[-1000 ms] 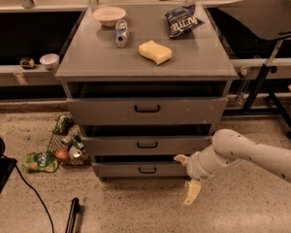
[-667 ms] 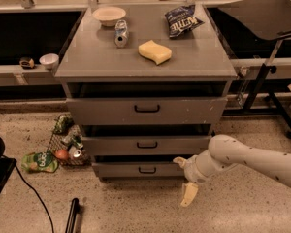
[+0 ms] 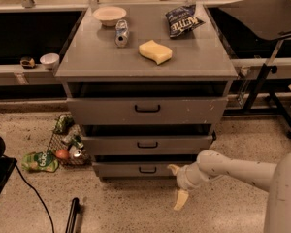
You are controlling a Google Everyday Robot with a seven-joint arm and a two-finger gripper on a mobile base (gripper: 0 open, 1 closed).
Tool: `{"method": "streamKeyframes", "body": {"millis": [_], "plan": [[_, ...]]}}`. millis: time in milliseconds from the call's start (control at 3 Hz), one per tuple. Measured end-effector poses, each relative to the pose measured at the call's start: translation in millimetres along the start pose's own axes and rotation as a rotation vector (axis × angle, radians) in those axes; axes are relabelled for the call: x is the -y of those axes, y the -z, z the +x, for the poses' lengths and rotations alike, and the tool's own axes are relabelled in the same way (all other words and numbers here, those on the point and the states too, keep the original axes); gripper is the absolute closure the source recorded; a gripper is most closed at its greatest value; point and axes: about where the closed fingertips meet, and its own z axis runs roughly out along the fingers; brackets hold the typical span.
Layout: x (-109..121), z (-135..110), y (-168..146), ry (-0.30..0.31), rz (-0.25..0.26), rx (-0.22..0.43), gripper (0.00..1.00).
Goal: Open bottom drawer
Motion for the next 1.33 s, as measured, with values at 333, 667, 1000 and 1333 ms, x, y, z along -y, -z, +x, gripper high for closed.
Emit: {"method": "streamKeyframes", "body": {"millis": [333, 667, 1000, 1333], "plan": [[17, 24, -60, 0.008, -0.011, 0.028, 0.00], [17, 24, -60, 0.008, -0.011, 0.028, 0.00], [22, 30, -66, 0.009, 0.005, 0.030, 0.00], [45, 46, -78, 0.017, 0.059, 0.029, 0.00]]}}
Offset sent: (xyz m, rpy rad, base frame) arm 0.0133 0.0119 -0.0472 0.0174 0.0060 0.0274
